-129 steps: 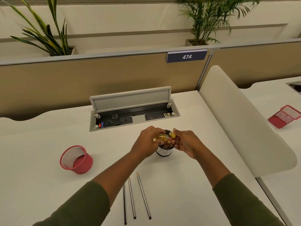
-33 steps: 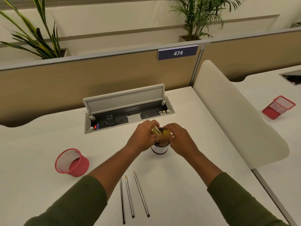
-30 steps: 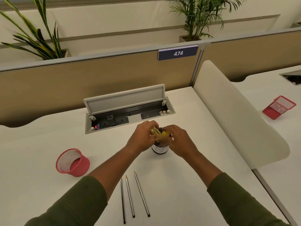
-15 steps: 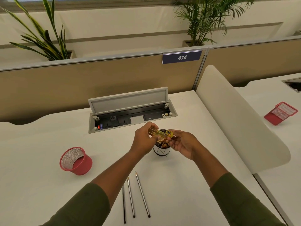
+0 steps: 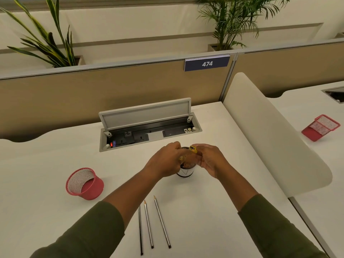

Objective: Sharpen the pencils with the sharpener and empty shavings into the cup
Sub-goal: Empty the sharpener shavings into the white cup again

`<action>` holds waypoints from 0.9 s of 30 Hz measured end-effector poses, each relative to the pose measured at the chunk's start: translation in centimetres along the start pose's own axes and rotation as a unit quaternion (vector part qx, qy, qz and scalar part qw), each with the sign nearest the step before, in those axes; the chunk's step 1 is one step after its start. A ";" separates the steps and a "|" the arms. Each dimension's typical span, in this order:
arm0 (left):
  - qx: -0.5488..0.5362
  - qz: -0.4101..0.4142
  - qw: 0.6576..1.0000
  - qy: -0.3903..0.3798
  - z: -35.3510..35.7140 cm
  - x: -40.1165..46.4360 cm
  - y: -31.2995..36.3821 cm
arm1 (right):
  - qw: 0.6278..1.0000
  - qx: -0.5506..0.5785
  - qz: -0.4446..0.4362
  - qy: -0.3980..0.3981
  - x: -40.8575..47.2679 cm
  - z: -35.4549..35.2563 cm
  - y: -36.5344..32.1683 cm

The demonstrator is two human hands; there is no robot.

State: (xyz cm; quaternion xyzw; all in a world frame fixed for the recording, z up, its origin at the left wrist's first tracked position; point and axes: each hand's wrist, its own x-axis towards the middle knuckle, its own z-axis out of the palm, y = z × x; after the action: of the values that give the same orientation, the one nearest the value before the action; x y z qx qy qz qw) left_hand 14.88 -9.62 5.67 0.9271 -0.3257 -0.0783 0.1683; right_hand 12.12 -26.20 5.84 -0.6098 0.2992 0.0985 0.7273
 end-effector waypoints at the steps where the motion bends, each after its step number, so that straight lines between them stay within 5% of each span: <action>1: 0.010 0.007 1.000 -0.001 0.0 0.1 -0.1 | 1.000 -0.004 0.000 0.006 0.1 0.0 -0.1; 23: 0.158 0.108 0.980 -0.044 -0.6 0.8 -1.1 | 0.978 -0.178 -0.070 0.077 1.0 0.6 0.2; 27: 0.137 0.094 0.986 -0.034 -0.4 0.5 -1.4 | 0.945 -0.282 -0.137 0.093 1.2 0.4 0.3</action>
State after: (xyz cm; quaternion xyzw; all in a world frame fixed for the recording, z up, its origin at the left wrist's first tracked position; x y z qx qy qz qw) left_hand 16.15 -8.84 5.54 0.9032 -0.4249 -0.0486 0.0354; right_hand 13.03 -26.04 5.01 -0.8313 0.2390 0.0210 0.5014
